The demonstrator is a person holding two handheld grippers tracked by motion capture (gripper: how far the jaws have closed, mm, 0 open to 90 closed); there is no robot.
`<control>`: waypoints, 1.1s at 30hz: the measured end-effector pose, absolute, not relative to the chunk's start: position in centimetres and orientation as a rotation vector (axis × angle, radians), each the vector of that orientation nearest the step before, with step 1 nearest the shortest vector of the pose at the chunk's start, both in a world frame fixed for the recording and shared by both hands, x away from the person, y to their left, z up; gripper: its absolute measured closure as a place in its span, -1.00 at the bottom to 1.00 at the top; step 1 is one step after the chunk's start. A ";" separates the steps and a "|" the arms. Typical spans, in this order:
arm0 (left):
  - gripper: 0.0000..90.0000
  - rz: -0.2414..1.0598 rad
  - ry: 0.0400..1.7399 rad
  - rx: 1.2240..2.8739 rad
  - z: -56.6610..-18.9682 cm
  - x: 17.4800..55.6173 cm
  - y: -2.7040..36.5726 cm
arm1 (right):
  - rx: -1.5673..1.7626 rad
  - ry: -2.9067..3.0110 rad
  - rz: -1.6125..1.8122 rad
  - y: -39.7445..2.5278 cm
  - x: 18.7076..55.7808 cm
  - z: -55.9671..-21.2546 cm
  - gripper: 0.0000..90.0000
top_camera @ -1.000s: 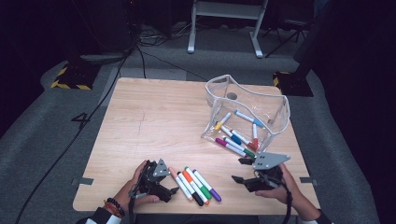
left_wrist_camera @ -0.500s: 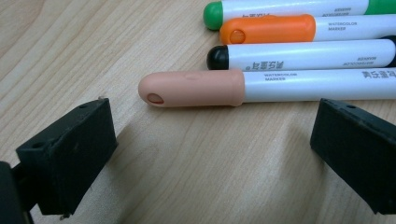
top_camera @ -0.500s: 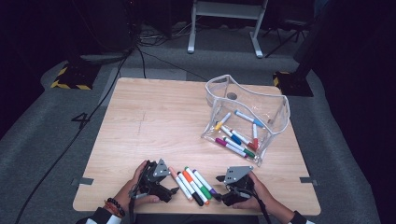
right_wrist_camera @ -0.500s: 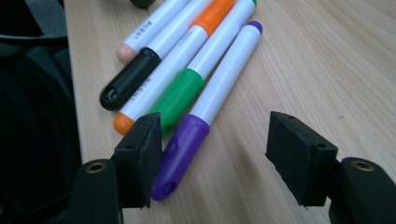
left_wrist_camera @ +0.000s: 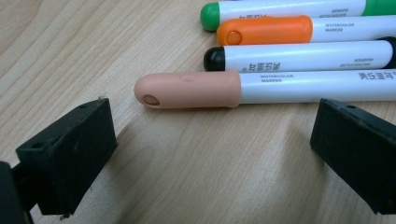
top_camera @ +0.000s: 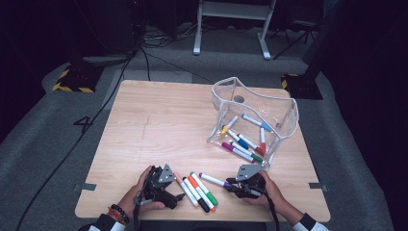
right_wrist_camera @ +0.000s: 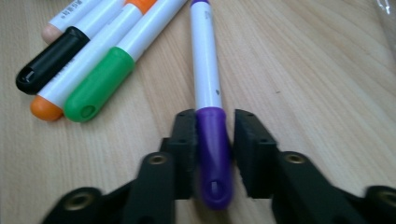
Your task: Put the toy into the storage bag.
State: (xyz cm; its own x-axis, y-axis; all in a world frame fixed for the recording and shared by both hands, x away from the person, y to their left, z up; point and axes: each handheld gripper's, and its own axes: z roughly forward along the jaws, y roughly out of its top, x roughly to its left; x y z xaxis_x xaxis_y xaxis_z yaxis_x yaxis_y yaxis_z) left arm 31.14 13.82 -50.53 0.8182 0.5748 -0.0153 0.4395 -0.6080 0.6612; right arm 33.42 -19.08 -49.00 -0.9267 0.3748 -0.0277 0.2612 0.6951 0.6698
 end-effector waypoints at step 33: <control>-0.99 0.256 0.741 2.320 -50.5 31.2 13.8 | 0.431 2.659 1.034 -21.1 34.6 -45.1 0.67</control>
State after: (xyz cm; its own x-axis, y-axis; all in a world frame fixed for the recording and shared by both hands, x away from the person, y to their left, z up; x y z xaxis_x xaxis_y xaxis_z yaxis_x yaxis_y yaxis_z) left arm 31.17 13.83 -50.54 0.8186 0.5740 -0.0178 0.4405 -0.6076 0.6609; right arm 34.63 -21.07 -45.07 -0.9234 0.3618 -0.1284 0.1799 0.7033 0.6878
